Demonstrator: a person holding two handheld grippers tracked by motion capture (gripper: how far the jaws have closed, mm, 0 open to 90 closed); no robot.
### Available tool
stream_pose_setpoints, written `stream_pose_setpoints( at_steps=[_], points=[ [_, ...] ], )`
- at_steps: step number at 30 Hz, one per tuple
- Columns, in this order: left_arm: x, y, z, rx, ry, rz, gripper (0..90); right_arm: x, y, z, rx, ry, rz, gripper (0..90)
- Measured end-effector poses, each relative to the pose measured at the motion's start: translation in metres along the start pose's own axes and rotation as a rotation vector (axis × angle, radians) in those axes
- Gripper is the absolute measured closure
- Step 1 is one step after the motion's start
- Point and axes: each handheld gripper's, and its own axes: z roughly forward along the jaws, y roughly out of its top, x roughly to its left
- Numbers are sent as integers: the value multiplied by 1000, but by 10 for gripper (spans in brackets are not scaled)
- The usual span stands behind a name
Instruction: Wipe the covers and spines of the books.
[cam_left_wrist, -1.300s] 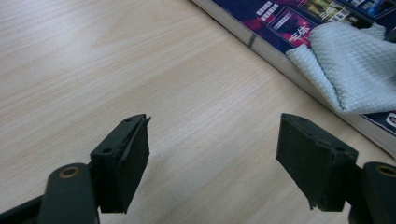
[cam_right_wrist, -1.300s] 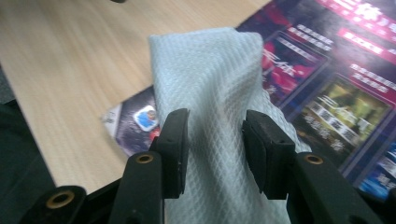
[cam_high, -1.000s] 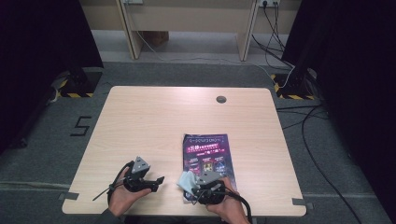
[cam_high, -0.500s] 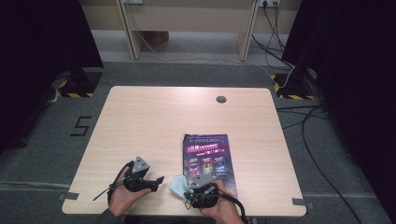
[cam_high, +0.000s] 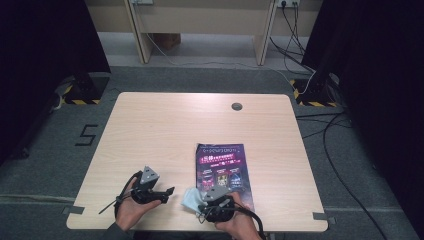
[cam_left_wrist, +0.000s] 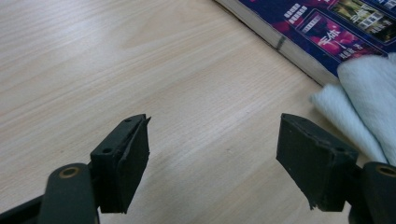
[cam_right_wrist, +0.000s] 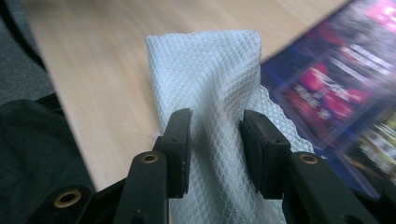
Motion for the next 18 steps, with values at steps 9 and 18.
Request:
stream_pose_setpoints(
  at_steps=[9,18],
  points=[
    [-2,-1,0,6,-4,10,244,2,1,1,1,33,0,609],
    [-2,-2,0,2,-11,7,244,-36,-24,-25,27,-86,104,608]
  ],
)
